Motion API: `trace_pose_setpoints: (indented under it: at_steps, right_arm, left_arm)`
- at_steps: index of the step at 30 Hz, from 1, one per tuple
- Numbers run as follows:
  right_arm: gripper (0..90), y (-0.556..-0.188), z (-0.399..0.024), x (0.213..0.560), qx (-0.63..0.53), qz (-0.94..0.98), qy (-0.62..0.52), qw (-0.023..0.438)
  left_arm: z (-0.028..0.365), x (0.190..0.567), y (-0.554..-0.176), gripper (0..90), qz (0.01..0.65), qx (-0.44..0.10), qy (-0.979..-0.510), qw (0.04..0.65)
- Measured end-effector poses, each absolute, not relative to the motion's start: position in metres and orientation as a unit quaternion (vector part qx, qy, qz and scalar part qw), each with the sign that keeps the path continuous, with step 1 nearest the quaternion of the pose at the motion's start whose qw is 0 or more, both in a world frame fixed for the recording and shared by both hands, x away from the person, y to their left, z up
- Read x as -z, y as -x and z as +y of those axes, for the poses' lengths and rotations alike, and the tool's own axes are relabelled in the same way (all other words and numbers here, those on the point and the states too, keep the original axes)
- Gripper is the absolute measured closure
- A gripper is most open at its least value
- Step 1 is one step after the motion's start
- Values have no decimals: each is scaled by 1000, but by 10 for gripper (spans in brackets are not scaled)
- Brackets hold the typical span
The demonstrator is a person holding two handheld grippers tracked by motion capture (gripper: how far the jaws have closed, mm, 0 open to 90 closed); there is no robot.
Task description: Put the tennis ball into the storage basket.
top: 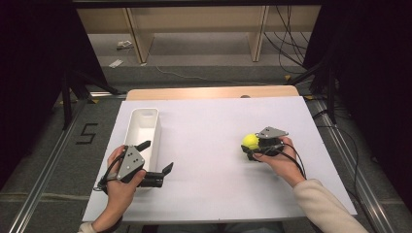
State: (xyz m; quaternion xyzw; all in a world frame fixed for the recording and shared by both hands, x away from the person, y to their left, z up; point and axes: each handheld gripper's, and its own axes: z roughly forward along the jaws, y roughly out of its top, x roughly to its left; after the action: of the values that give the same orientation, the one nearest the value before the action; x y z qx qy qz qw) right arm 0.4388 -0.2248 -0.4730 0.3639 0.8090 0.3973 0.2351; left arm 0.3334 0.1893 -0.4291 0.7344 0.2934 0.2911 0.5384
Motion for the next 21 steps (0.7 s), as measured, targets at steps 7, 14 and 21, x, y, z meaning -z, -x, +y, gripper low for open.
trace_pose_setpoints:
  at_steps: [7,14,21]
  right_arm:
    - [263,-438,-224,471,-398,809,-361,237]
    - [263,-438,-225,468,-403,805,-362,242]
    - [263,-437,-225,466,-404,803,-364,242]
  left_arm:
    - [189,429,-333,0,293,-292,-734,539]
    - [189,428,-333,0,293,-291,-733,540]
    - [190,428,-333,0,293,-291,-732,541]
